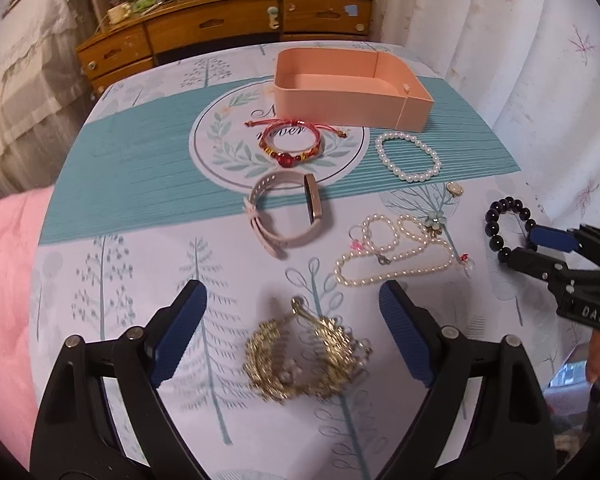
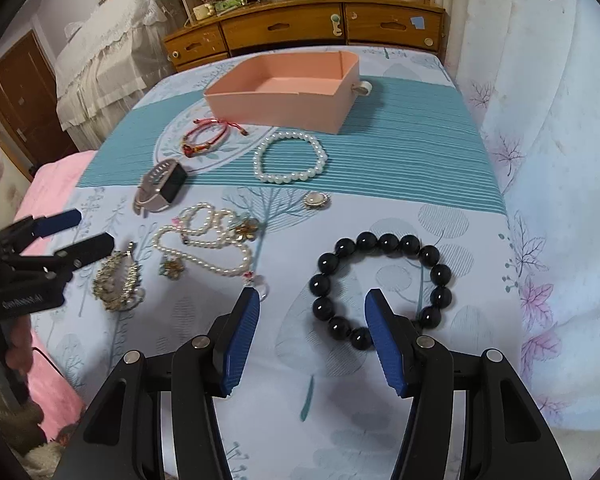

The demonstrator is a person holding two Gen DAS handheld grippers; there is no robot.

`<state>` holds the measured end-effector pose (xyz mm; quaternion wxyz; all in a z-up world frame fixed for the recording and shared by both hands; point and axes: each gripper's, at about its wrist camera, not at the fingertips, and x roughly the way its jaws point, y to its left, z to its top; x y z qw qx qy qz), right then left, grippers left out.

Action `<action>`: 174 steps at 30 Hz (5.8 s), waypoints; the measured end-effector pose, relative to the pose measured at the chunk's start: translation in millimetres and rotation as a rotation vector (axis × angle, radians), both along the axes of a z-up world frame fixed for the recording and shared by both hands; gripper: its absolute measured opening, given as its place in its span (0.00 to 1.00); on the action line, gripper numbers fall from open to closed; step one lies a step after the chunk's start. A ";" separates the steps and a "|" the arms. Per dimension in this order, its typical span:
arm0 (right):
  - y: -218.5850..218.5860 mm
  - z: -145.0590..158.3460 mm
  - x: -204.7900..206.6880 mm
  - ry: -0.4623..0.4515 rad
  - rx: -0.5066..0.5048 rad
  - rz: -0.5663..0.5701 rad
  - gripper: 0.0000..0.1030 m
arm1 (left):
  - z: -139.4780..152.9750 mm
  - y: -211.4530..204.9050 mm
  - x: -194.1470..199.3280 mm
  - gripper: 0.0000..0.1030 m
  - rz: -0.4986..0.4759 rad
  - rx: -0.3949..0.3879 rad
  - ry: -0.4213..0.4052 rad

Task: Organize jewelry
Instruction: 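Move the right gripper down around the black bead bracelet, then close the left gripper on the pink watch band while the right gripper lifts the black bracelet, then carry the watch and bracelet into the pink box and open both grippers, then move the left gripper to the gold leaf hair comb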

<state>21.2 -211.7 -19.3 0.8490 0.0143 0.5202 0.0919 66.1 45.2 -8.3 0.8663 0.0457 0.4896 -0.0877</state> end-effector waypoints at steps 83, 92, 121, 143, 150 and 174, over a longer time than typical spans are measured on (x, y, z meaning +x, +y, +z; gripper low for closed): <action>13.7 80.4 89.3 -0.109 0.102 0.063 0.14 | -30.4 -29.3 125.2 0.08 -0.004 -0.044 0.296; 25.9 101.2 103.4 -0.131 0.108 0.083 0.14 | -32.4 -25.4 133.0 0.07 0.007 -0.077 0.323; 5.1 34.6 255.1 -0.022 0.255 -0.103 0.32 | 33.6 -79.1 257.6 0.07 0.042 -0.175 0.092; 10.0 42.7 178.0 -0.088 0.135 -0.046 0.42 | 28.2 -53.7 201.6 0.42 0.031 -0.157 0.075; 19.6 46.9 125.5 -0.097 0.063 -0.014 0.42 | 48.8 -41.0 140.1 0.42 -0.005 -0.116 0.001; 84.8 15.3 -31.6 -0.079 0.054 0.129 0.42 | -13.7 12.9 -44.5 0.42 -0.092 -0.068 0.085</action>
